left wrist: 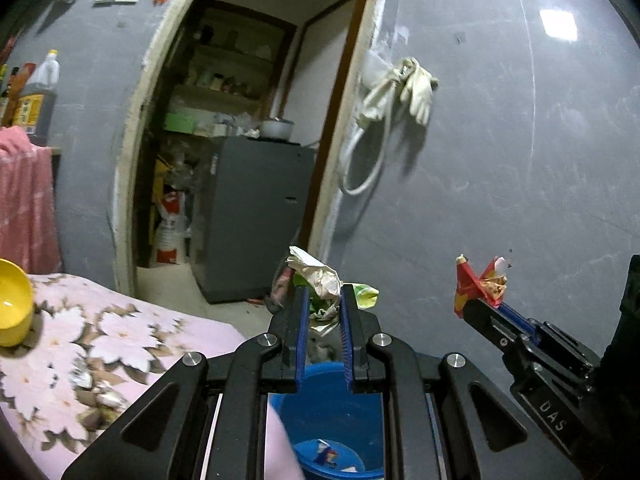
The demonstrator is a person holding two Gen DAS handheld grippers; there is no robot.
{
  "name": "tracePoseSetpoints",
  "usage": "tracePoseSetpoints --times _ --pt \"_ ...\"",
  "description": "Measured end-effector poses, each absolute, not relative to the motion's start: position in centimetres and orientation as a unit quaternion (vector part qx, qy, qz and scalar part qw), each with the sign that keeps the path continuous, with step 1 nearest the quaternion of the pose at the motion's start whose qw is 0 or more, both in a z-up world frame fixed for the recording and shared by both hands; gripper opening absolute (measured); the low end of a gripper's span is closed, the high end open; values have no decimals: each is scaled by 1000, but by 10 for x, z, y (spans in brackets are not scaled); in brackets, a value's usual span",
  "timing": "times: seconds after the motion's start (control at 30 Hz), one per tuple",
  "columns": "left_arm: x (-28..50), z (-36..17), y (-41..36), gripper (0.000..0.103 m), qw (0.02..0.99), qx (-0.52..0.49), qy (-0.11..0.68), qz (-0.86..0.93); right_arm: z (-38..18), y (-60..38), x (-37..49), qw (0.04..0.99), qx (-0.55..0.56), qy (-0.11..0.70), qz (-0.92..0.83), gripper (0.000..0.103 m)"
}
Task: Collect trash
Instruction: 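Lift both held items and carry them over the blue basin, then open both tools to drop the items into the basin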
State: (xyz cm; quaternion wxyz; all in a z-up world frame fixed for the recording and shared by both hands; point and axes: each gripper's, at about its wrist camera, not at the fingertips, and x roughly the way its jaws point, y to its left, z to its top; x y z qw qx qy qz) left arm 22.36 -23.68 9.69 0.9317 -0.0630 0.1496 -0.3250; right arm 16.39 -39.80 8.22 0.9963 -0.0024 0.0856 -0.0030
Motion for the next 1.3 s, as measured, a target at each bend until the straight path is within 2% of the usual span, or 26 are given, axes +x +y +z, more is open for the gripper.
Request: tracePoseSetpoints --times 0.43,0.87,1.0,1.1,1.3 --pt "262 43 -298 12 910 -22 249 -331 22 -444 195 986 39 163 -23 42" --pt "295 -10 -328 13 883 2 342 -322 -24 -467 221 968 71 241 -30 42" --pt "304 -22 -335 23 874 11 369 -317 -30 -472 226 963 79 254 -35 44" --pt "305 -28 -335 30 870 5 378 -317 -33 -476 226 961 86 258 -40 53" --pt "305 -30 -330 31 873 4 376 -311 -32 -478 227 961 91 257 -45 56"
